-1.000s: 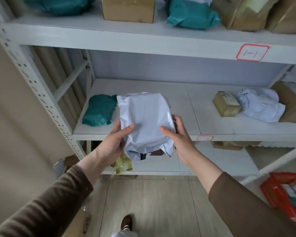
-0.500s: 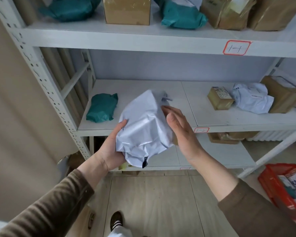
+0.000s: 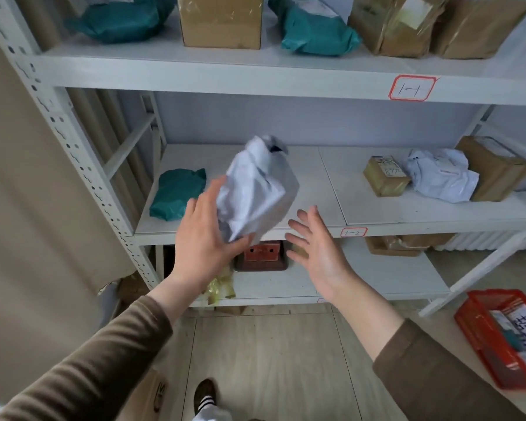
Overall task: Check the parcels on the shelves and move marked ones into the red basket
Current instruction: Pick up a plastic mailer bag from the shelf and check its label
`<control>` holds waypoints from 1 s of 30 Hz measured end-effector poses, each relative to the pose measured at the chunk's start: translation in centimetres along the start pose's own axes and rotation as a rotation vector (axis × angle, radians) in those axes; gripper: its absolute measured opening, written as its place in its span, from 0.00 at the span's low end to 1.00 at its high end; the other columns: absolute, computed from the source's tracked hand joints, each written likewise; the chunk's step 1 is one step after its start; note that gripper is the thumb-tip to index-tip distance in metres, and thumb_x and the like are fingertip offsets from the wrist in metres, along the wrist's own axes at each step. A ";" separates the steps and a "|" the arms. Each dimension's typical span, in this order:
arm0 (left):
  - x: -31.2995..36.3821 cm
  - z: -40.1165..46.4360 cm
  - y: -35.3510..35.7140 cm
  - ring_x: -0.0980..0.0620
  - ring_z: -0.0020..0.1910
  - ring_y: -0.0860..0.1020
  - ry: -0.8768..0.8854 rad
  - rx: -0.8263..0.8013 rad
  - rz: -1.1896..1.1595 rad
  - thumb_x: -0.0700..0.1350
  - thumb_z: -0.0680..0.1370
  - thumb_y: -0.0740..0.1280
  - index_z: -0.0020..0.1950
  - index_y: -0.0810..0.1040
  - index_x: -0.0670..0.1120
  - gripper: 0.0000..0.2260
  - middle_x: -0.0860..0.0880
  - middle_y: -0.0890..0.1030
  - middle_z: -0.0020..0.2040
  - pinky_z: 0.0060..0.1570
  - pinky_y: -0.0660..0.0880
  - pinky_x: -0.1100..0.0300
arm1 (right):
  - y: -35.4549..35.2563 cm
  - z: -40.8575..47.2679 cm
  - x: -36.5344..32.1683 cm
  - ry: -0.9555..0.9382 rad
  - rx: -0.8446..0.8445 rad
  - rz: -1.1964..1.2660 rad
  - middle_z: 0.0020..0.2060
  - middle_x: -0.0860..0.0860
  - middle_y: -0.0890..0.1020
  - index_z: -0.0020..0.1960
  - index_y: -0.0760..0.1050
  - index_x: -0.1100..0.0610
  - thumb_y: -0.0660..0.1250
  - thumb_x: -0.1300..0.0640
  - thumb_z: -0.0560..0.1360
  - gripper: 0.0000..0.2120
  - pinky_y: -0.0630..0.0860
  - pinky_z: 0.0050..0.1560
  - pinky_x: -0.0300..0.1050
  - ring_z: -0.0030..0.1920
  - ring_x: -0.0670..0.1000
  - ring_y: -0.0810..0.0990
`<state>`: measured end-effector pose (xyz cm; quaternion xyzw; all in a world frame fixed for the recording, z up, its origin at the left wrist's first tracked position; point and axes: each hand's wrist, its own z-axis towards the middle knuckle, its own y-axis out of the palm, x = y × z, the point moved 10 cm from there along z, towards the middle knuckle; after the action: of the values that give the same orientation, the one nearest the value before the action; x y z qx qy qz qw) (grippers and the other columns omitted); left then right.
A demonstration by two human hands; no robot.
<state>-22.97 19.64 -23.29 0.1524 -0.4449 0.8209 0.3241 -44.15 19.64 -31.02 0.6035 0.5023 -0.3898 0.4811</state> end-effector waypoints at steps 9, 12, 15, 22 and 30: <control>3.6 -4.3 1.2 0.41 0.70 0.73 0.728 0.283 0.442 0.35 0.76 0.72 0.78 0.69 0.48 0.31 0.47 0.78 0.73 0.72 0.67 0.43 | 3.0 -0.5 -0.2 0.148 -0.368 0.594 0.79 0.61 0.69 0.82 0.64 0.56 0.56 0.23 0.75 0.48 0.55 0.81 0.66 0.79 0.64 0.67; 3.2 -4.5 1.2 0.41 0.70 0.73 0.795 0.289 0.435 0.37 0.79 0.70 0.78 0.68 0.50 0.28 0.49 0.73 0.74 0.72 0.67 0.42 | 2.9 -0.2 -0.1 0.104 -0.391 0.466 0.76 0.60 0.72 0.80 0.67 0.57 0.59 0.31 0.78 0.40 0.62 0.78 0.62 0.77 0.61 0.70; 2.5 -3.9 1.6 0.40 0.73 0.71 0.783 0.252 0.394 0.39 0.81 0.68 0.80 0.65 0.50 0.28 0.48 0.71 0.75 0.74 0.64 0.40 | 2.6 0.4 0.3 0.051 -0.325 0.378 0.73 0.60 0.77 0.76 0.73 0.59 0.71 0.44 0.75 0.34 0.65 0.77 0.59 0.74 0.60 0.74; 2.4 -4.1 2.9 0.42 0.76 0.70 0.765 0.104 0.376 0.38 0.75 0.77 0.79 0.67 0.50 0.35 0.49 0.73 0.78 0.75 0.64 0.42 | 1.2 2.7 3.0 0.133 -0.231 0.443 0.73 0.60 0.76 0.78 0.70 0.58 0.62 0.48 0.84 0.26 0.68 0.76 0.60 0.75 0.62 0.73; 2.2 -4.1 6.1 0.47 0.78 0.70 0.671 -0.300 0.108 0.52 0.81 0.71 0.82 0.65 0.48 0.32 0.51 0.73 0.78 0.69 0.74 0.47 | -3.7 6.7 5.4 0.181 0.018 0.291 0.64 0.61 0.84 0.72 0.77 0.56 0.63 0.53 0.85 0.17 0.80 0.62 0.57 0.62 0.62 0.84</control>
<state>-28.51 21.56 -28.23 -0.1979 -0.4367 0.7668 0.4269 -46.63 14.53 -38.42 0.7069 0.4474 -0.2642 0.4799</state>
